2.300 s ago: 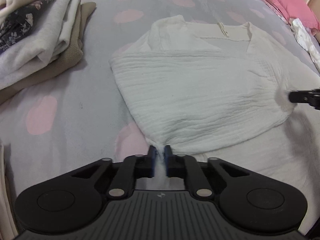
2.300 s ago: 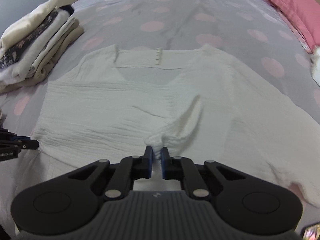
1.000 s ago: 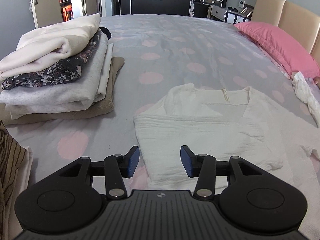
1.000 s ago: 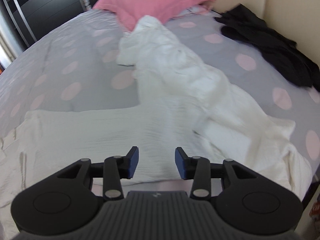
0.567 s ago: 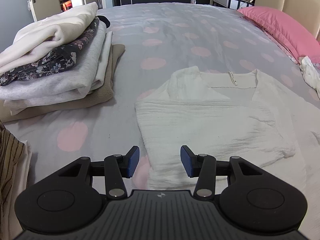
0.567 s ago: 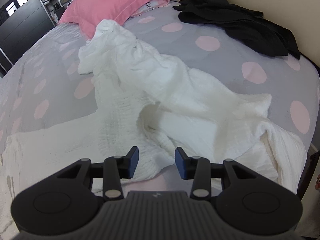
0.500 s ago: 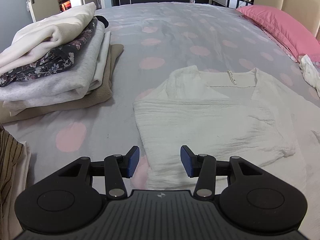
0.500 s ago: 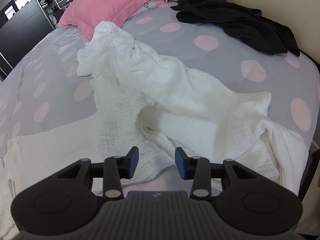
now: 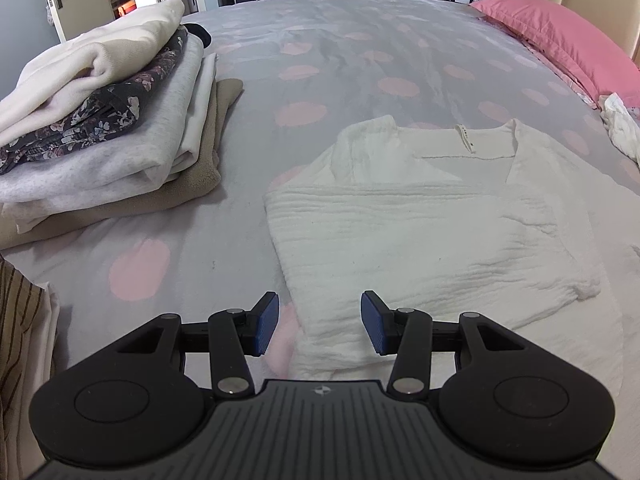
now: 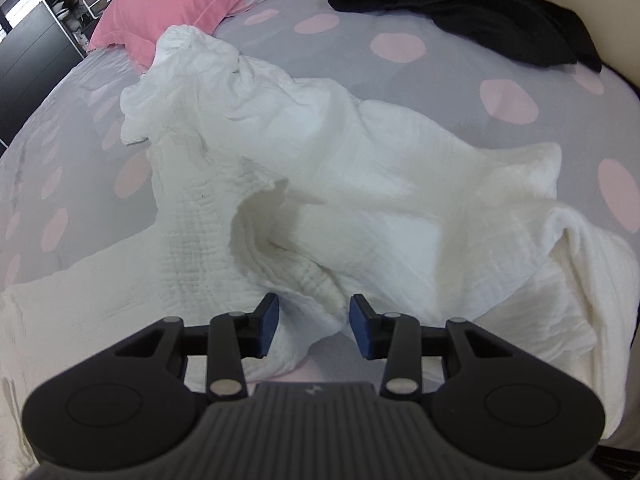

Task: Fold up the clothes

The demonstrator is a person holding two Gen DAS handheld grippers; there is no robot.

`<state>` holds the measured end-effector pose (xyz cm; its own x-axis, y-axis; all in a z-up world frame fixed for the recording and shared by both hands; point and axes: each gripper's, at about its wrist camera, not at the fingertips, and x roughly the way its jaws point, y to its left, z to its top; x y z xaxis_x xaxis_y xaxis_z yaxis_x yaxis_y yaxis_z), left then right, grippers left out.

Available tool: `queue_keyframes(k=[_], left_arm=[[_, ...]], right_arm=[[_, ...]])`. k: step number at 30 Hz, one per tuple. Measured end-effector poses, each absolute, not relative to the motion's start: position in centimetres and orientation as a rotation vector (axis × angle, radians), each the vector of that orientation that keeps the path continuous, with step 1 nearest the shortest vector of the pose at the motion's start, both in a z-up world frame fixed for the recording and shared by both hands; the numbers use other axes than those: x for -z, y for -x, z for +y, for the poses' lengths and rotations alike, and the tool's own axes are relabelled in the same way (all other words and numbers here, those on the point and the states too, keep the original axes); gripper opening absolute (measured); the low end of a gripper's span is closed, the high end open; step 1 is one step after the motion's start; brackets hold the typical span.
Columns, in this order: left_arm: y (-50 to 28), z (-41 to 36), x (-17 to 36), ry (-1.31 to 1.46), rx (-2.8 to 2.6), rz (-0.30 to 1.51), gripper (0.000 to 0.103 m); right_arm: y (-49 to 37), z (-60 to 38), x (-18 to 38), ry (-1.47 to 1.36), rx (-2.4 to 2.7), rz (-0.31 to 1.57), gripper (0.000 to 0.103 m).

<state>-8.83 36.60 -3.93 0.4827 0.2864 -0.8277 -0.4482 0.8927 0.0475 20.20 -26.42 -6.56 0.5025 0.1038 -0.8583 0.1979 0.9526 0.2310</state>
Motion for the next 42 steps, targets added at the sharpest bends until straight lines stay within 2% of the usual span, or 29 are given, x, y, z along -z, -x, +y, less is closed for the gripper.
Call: queue_keyframes(k=[1, 2, 3, 4, 16, 24, 34, 42], left_arm=[[8.7, 36.6, 4.0, 0.183, -0.449, 0.972, 0.043], [8.6, 36.6, 4.1, 0.181, -0.446, 0.975, 0.043], [8.5, 36.5, 4.2, 0.18, -0.444, 0.977, 0.044], [8.4, 36.5, 4.2, 0.179, -0.441, 0.978, 0.044], [8.0, 36.1, 3.4, 0.202, -0.417, 0.947, 0.044], [8.0, 36.4, 2.5, 0.234, -0.416, 0.927, 0.044], [8.0, 36.5, 1.7, 0.25, -0.402, 0.909, 0.044], [7.8, 36.6, 1.6, 0.262, -0.403, 0.916, 0.044]], right_arm=[[-20.2, -26.3, 6.4, -0.331, 0.056, 1.045, 0.016], [-20.2, -26.2, 6.3, -0.34, 0.054, 1.041, 0.01], [-20.1, -25.7, 5.7, -0.331, 0.048, 1.027, 0.009], [-20.0, -25.2, 5.2, -0.321, 0.041, 1.013, 0.003], [-17.9, -15.1, -4.2, -0.274, -0.271, 0.836, 0.002], [-15.7, -5.8, -8.2, -0.243, -0.521, 0.802, 0.002], [-12.7, 6.6, -7.8, -0.187, -0.775, 0.863, 0.002], [-9.8, 15.4, -3.4, -0.059, -0.912, 0.982, 0.002]])
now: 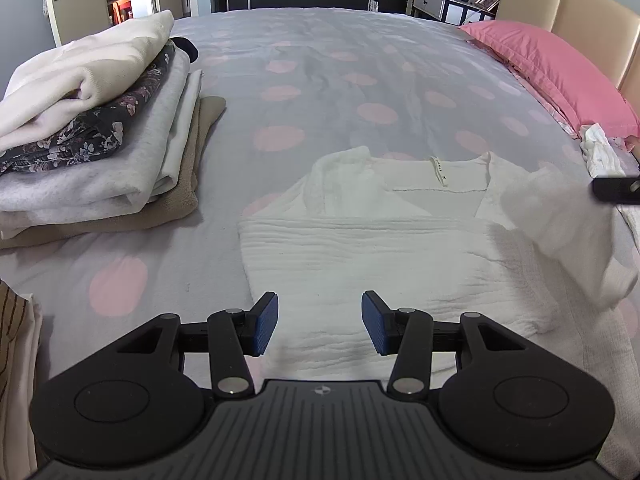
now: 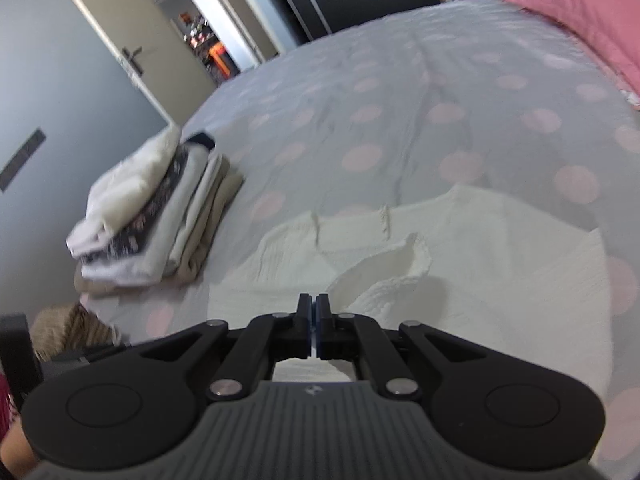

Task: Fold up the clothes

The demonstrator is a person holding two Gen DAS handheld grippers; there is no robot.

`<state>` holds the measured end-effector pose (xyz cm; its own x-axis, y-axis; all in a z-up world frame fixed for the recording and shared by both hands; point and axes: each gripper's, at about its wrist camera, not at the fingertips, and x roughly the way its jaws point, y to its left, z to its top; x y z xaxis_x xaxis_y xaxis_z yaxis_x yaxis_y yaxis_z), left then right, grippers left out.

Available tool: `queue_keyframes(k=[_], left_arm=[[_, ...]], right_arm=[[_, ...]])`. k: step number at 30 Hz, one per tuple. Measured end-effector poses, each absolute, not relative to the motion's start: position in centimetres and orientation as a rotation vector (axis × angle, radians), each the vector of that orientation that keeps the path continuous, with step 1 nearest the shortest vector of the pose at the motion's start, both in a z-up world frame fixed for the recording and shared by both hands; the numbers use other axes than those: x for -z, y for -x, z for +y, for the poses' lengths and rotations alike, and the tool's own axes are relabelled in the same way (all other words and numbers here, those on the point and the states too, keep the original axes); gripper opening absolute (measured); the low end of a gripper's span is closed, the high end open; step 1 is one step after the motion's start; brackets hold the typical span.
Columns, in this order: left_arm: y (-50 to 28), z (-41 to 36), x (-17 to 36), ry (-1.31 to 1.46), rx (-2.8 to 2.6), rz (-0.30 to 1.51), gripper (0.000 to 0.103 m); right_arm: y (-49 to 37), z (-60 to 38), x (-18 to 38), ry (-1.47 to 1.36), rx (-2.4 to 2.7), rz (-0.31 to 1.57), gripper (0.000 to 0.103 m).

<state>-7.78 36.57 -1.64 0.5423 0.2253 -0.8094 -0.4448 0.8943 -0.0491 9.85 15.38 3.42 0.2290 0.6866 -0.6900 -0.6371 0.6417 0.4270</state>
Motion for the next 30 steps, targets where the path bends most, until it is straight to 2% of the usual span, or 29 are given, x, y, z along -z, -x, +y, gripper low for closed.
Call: queue_keyframes(k=[3, 4, 6, 8, 9, 12, 16, 19, 26, 27, 28, 30], left_arm=[[7.6, 36.5, 1.8, 0.265, -0.396, 0.922, 0.044], [7.5, 36.4, 1.9, 0.264, -0.391, 0.924, 0.044], [7.3, 36.0, 2.0, 0.254, -0.376, 0.927, 0.044], [7.2, 35.5, 2.1, 0.241, -0.358, 0.927, 0.044], [7.1, 35.3, 2.2, 0.235, -0.345, 0.925, 0.044], [6.4, 34.3, 2.4, 0.233, -0.28, 0.922, 0.045], [4.8, 33.3, 2.6, 0.282, -0.202, 0.916, 0.056], [3.1, 32.9, 3.3, 0.349, -0.155, 0.916, 0.059], [-2.0, 32.7, 6.6, 0.431, -0.123, 0.942, 0.059], [-2.6, 32.7, 7.2, 0.432, -0.123, 0.945, 0.059], [-3.1, 32.7, 7.7, 0.433, -0.126, 0.949, 0.058], [-3.7, 32.7, 8.5, 0.461, -0.11, 0.942, 0.051]], right_arm=[[-9.5, 16.7, -1.3, -0.028, -0.93, 1.038, 0.003], [-9.3, 17.2, -0.6, -0.018, -0.936, 1.057, 0.007], [-9.1, 17.5, 0.2, -0.002, -0.935, 1.072, 0.009], [-9.1, 17.1, 0.0, 0.01, -0.925, 1.055, 0.021], [-9.1, 16.8, -0.1, 0.015, -0.92, 1.046, 0.033], [-9.7, 15.8, -0.5, 0.019, -0.89, 1.038, 0.034], [-11.1, 13.7, -0.3, 0.028, -0.823, 1.044, 0.034], [-12.4, 11.4, -0.1, 0.024, -0.755, 1.038, 0.034], [-16.1, 4.6, 0.1, 0.012, -0.603, 1.031, 0.034], [-16.6, 3.6, 0.1, 0.0, -0.584, 1.032, 0.038], [-17.1, 2.7, 0.2, -0.01, -0.565, 1.034, 0.042], [-17.9, 1.1, 0.4, -0.02, -0.536, 1.042, 0.042]])
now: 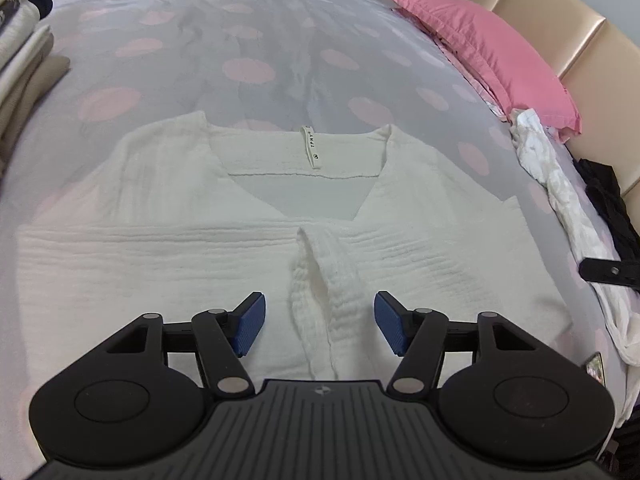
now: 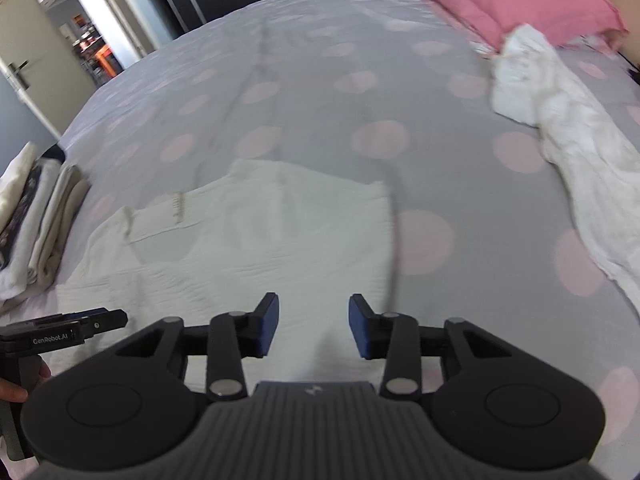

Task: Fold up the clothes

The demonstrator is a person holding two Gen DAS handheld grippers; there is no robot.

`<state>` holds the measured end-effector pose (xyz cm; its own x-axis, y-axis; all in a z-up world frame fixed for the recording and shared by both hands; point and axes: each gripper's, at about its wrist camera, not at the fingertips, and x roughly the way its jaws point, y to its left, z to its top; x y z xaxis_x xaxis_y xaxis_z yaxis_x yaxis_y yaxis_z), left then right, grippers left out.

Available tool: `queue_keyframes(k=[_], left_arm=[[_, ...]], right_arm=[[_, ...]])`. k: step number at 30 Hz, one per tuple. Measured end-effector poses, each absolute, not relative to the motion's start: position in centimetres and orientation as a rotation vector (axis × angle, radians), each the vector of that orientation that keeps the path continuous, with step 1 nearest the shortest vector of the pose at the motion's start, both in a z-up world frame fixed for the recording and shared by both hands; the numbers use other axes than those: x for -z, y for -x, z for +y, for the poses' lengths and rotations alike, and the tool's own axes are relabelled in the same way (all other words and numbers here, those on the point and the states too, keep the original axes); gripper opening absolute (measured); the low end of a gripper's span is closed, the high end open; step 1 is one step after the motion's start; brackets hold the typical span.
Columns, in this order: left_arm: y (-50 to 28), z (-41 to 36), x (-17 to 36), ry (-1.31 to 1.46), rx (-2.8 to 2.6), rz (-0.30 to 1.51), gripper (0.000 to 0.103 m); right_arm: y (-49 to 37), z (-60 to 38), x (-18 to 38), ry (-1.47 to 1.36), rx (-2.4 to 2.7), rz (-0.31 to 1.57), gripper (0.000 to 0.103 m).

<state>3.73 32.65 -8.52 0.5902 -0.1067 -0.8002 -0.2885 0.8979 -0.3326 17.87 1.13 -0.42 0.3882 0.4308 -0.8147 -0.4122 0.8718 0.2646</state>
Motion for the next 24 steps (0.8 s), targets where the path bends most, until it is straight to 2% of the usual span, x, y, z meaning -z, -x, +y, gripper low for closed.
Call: queue_keyframes(k=[2, 4, 5, 11, 15, 20, 23, 24], left_arm=[[-4.1, 32.5, 8.9, 0.502, -0.073, 0.936, 0.035], [-4.4, 32.1, 8.9, 0.488, -0.068, 0.935, 0.012], [-4.5, 32.0, 8.6, 0.474, -0.069, 0.927, 0.006], [-4.7, 31.8, 3.7, 0.453, -0.028, 0.806, 0.004], [-5.3, 31.5, -0.1, 0.457, 0.005, 0.741, 0.004], [-6.3, 31.0, -3.3, 0.464, 0.045, 0.682, 0.004], [-6.4, 30.8, -4.3, 0.473, 0.061, 0.664, 0.004], [-6.3, 30.8, -4.6, 0.475, 0.064, 0.656, 0.004]], right_arm=[[-18.2, 0.1, 0.7, -0.005, -0.535, 1.049, 0.042], [-18.1, -0.4, 0.9, 0.027, -0.547, 1.05, 0.044], [-18.0, -0.5, 1.1, 0.046, -0.552, 1.052, 0.045], [-16.4, -0.4, 3.0, 0.172, -0.618, 1.089, 0.047], [-14.9, 0.2, 4.4, 0.24, -0.708, 1.092, 0.062], [-14.3, 2.0, 6.3, 0.353, -0.708, 1.055, 0.061], [-14.8, 2.6, 6.6, 0.388, -0.645, 1.0, 0.05], [-15.1, 2.6, 6.6, 0.379, -0.634, 0.998, 0.038]])
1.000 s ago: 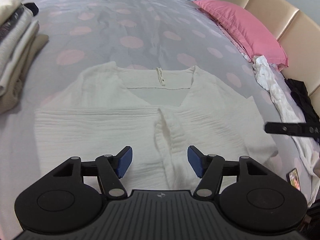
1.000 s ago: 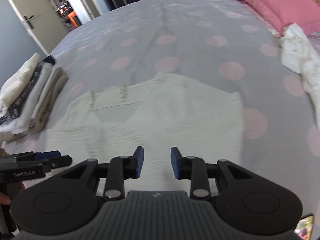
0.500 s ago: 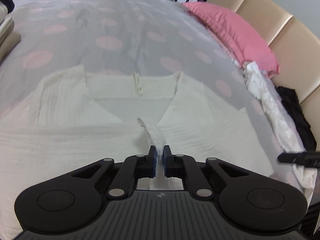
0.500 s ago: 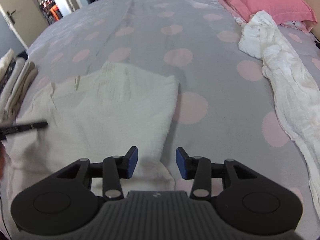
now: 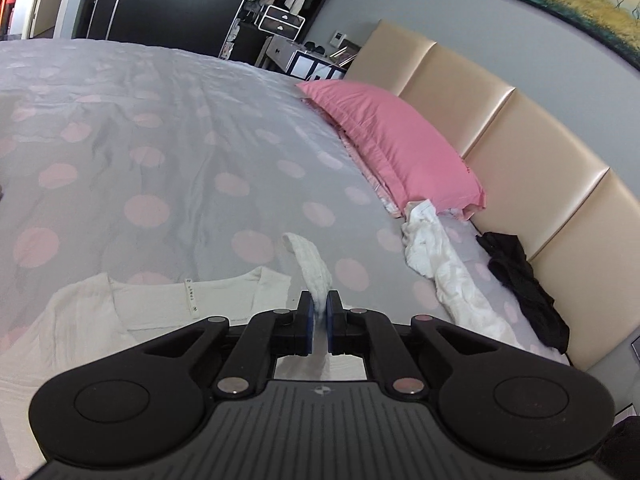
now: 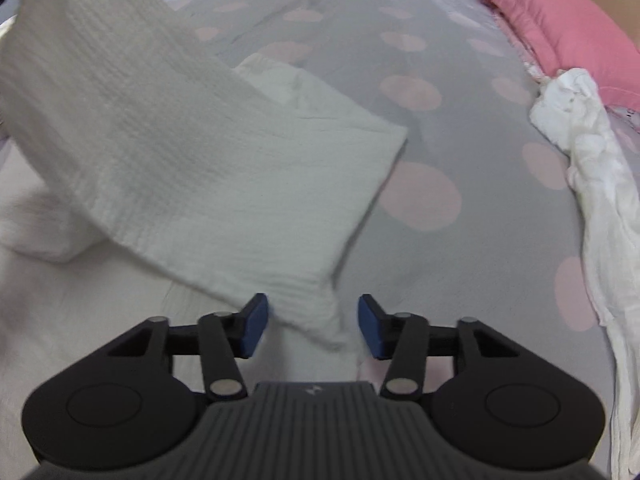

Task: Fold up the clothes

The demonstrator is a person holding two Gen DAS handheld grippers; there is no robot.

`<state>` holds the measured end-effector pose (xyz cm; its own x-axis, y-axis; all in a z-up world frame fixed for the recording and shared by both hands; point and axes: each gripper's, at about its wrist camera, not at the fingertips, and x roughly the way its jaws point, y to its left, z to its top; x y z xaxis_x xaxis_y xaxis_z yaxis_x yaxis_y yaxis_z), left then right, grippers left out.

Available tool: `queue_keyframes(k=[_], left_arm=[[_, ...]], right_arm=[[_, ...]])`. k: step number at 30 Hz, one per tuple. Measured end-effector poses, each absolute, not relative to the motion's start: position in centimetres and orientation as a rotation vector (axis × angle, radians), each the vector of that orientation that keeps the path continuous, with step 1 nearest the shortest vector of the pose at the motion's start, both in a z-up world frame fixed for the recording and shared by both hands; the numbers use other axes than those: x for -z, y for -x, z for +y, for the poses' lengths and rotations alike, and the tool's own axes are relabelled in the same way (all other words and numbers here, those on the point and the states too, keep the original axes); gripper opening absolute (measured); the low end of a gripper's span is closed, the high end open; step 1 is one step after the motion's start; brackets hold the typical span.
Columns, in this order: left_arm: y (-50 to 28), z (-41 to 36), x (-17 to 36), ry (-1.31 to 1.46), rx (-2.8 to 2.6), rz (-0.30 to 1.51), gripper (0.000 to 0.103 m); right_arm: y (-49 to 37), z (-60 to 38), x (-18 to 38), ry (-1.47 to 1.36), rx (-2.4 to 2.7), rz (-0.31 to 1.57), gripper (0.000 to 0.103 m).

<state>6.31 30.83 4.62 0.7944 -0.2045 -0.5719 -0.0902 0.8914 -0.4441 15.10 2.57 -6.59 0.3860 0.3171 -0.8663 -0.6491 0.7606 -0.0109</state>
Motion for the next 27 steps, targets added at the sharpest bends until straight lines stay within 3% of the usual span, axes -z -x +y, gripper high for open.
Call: queue_keyframes(k=[1, 2, 6, 13, 24, 26, 27], left_arm=[[-6.2, 30.9, -4.9, 0.477, 0.066, 0.647, 0.004], [-6.1, 31.2, -5.1, 0.489, 0.07, 0.64, 0.004], [-6.4, 31.8, -5.7, 0.513, 0.082, 0.639, 0.004], [-5.9, 32.6, -5.0, 0.465, 0.023, 0.685, 0.004], [-3.9, 37.2, 5.6, 0.515, -0.154, 0.902, 0.004], [-3.5, 37.5, 6.8, 0.51, -0.169, 0.932, 0.008], [-3.2, 37.6, 7.1, 0.515, -0.175, 0.941, 0.016]], right_arm=[[-15.3, 2.4, 6.6, 0.371, -0.624, 1.007, 0.017], [-15.5, 2.3, 6.5, 0.366, -0.612, 1.019, 0.011], [-15.9, 1.4, 6.1, 0.329, -0.566, 1.028, 0.006], [-16.3, 0.7, 5.8, 0.256, -0.558, 1.071, 0.004], [-16.6, 0.8, 5.7, 0.246, -0.587, 1.099, 0.011], [-16.8, 0.7, 5.3, 0.229, -0.585, 1.101, 0.011], [-16.8, 0.6, 5.0, 0.217, -0.587, 1.101, 0.011]])
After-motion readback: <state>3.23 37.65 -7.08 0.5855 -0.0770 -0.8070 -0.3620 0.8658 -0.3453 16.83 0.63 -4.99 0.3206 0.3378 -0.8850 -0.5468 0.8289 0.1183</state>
